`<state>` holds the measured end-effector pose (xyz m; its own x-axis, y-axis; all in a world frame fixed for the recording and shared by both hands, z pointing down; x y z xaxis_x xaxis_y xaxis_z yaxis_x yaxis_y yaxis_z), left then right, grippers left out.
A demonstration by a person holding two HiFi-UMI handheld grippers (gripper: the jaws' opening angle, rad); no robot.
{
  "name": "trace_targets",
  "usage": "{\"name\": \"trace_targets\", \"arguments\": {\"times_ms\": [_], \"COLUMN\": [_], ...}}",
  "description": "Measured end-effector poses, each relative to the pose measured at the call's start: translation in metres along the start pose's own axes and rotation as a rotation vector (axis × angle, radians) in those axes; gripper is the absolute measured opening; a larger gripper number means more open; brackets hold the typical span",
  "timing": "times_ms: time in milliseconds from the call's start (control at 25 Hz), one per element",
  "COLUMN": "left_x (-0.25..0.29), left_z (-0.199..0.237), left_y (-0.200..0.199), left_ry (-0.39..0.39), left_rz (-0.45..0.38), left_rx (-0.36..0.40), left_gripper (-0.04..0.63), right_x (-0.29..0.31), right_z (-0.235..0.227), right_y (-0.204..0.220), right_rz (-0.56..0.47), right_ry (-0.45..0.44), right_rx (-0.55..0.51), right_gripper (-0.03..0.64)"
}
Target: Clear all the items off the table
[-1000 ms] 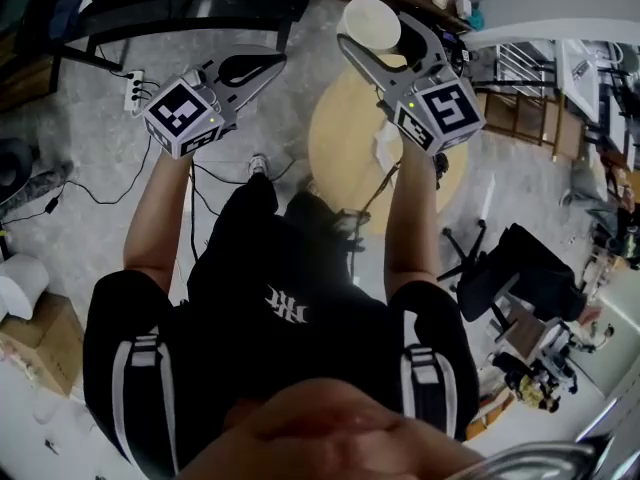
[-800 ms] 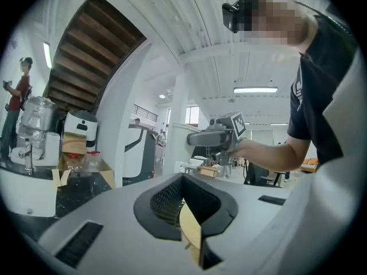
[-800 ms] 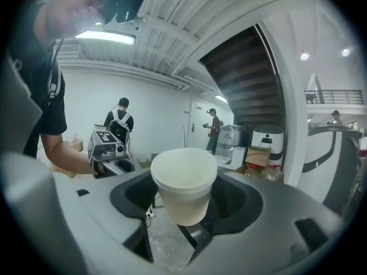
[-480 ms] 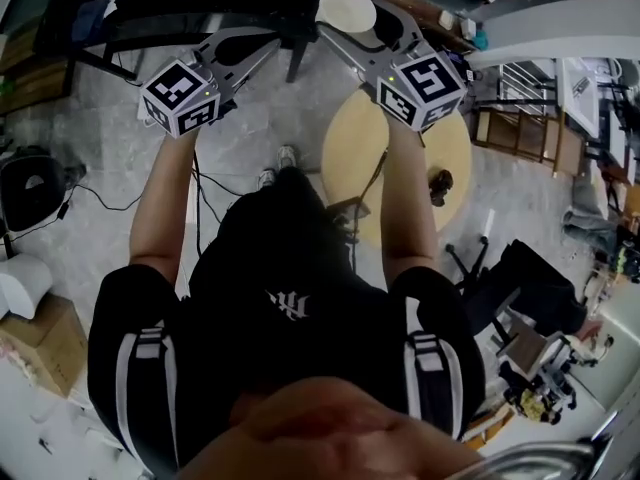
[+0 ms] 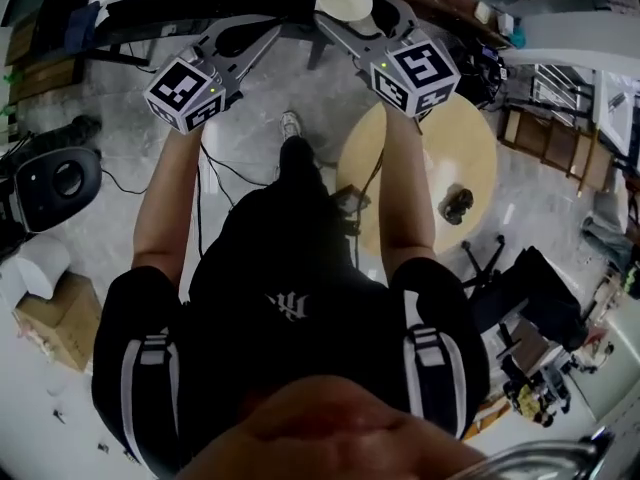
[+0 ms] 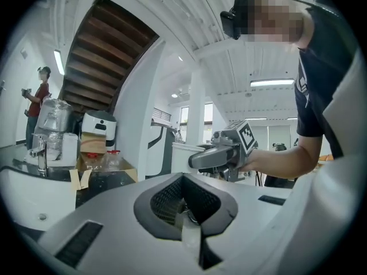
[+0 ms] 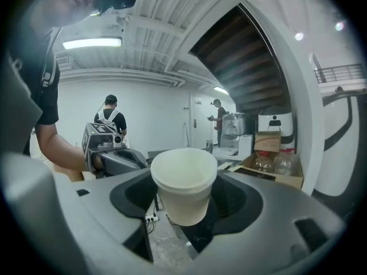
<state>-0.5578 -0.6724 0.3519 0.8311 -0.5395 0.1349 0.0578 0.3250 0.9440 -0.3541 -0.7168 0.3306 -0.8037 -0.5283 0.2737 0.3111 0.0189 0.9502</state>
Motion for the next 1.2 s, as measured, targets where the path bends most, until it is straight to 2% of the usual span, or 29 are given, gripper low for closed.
{"name": "trace_targets", "arguments": {"times_ms": [400, 560, 960, 1040, 1120, 1200], "left_x": [0.035, 0.039, 0.054, 0.056, 0.056, 0.055], "left_z": [0.058, 0.063, 0.072, 0.072, 0.073, 0.072], "left_y": [0.039, 0.056, 0.072, 0.073, 0.075, 0.073], "left_ry": [-0.039, -0.038, -0.031, -0.029, -0.026, -0.025], "left_rz": [0.008, 0.046, 0.073, 0.077, 0.081, 0.081], "left_rx": [-0.121, -0.053, -0.065, -0.067, -0.07, -0.069], "left_gripper": [0.012, 0.012, 0.012, 0.012, 0.012, 0.012], "right_x": [0.063, 0.081, 0.092, 0.093, 0.094, 0.093], "right_z": [-0.031, -0.028, -0.031, -0.031, -0.032, -0.033], "right_y": [0.085, 0.114, 0.127, 0.128, 0.126, 0.119], "right_rz": [0.084, 0.114, 0.057, 0.041, 0.001, -0.036], "right_ry": [-0.05, -0.066, -0.083, -0.083, -0.081, -0.078], "right_rx": [0.073, 0.074, 0.036, 0.045, 0.059, 0.059], "right_gripper": [0.298, 0.298, 0.307, 0.328, 0.417, 0.417]}}
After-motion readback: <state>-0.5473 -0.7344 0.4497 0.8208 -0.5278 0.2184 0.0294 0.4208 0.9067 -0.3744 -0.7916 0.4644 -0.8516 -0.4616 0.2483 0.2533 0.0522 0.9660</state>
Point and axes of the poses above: the fingertips, and each gripper's own axes: x forward along the fingers, z to its left, y out of its underside, the point moved 9 cm from there along -x, backward along the fingers, and after that the axes turned 11 degrees about -x, right-handed, at the moved point
